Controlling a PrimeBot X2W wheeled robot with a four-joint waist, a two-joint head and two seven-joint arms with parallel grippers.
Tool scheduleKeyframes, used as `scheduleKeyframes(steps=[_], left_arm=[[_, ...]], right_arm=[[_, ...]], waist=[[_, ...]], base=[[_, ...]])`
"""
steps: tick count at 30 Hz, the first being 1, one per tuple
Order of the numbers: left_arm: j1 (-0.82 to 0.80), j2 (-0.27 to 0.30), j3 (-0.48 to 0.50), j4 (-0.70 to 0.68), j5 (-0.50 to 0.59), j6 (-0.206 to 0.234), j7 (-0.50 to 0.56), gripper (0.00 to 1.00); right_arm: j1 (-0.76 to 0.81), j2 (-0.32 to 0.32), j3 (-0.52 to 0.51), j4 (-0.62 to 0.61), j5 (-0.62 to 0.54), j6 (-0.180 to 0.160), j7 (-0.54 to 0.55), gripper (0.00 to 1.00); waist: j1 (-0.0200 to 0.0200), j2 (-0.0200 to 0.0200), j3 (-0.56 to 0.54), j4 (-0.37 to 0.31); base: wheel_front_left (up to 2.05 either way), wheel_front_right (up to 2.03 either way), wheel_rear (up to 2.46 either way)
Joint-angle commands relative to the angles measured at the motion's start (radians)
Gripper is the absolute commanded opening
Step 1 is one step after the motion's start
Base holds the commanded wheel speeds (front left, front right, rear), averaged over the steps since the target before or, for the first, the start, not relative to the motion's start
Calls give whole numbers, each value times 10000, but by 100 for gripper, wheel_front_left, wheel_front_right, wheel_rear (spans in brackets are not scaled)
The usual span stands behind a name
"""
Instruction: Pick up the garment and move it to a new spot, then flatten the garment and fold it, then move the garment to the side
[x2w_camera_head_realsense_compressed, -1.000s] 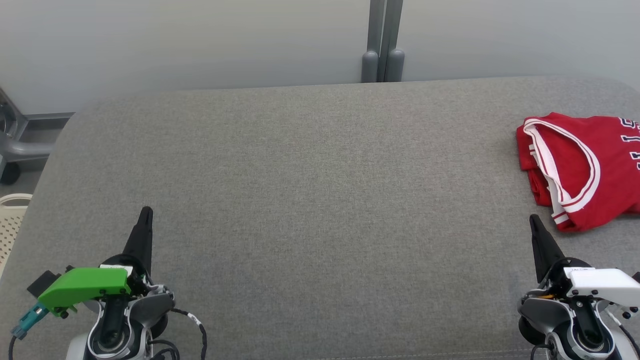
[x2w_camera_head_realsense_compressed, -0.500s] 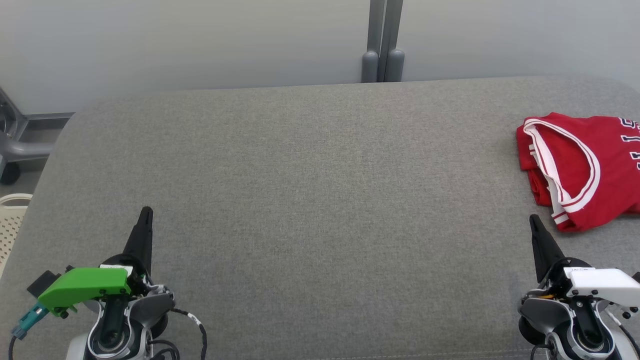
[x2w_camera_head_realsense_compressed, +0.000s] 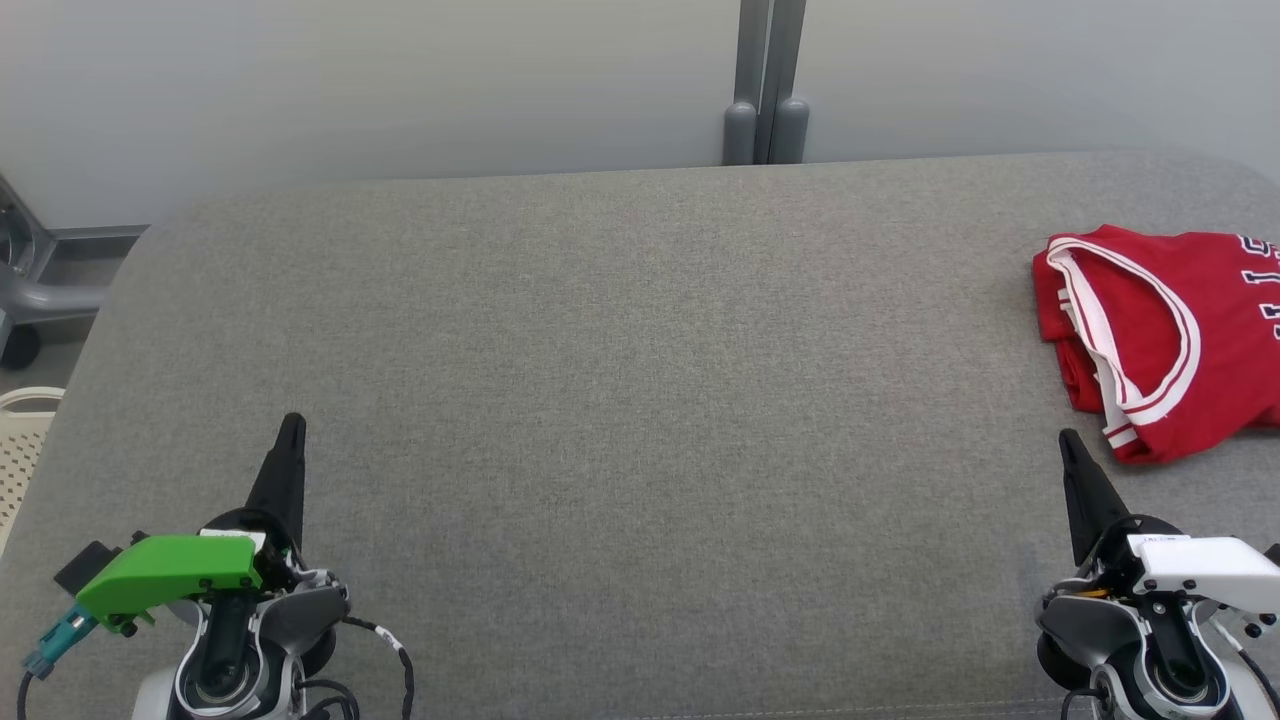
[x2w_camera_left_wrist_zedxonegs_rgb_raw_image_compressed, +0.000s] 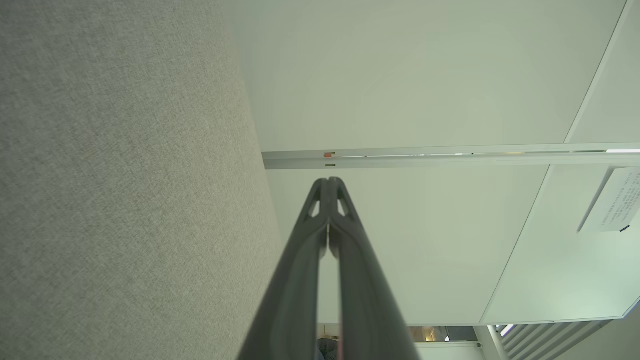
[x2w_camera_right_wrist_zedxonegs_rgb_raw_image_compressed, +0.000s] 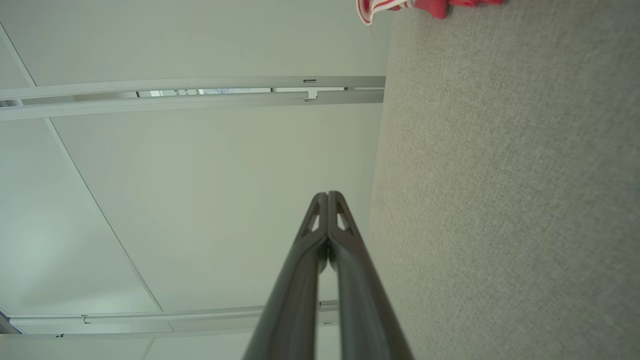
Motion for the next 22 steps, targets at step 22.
scheduleKeyframes(steps=[22], left_arm=[[-145, 2, 26, 14, 17, -52, -2, 0]], right_arm=[[-73, -42, -14, -45, 46, 4, 45, 0]], waist=[[0, 0, 0, 0]], base=[[0, 0, 0]])
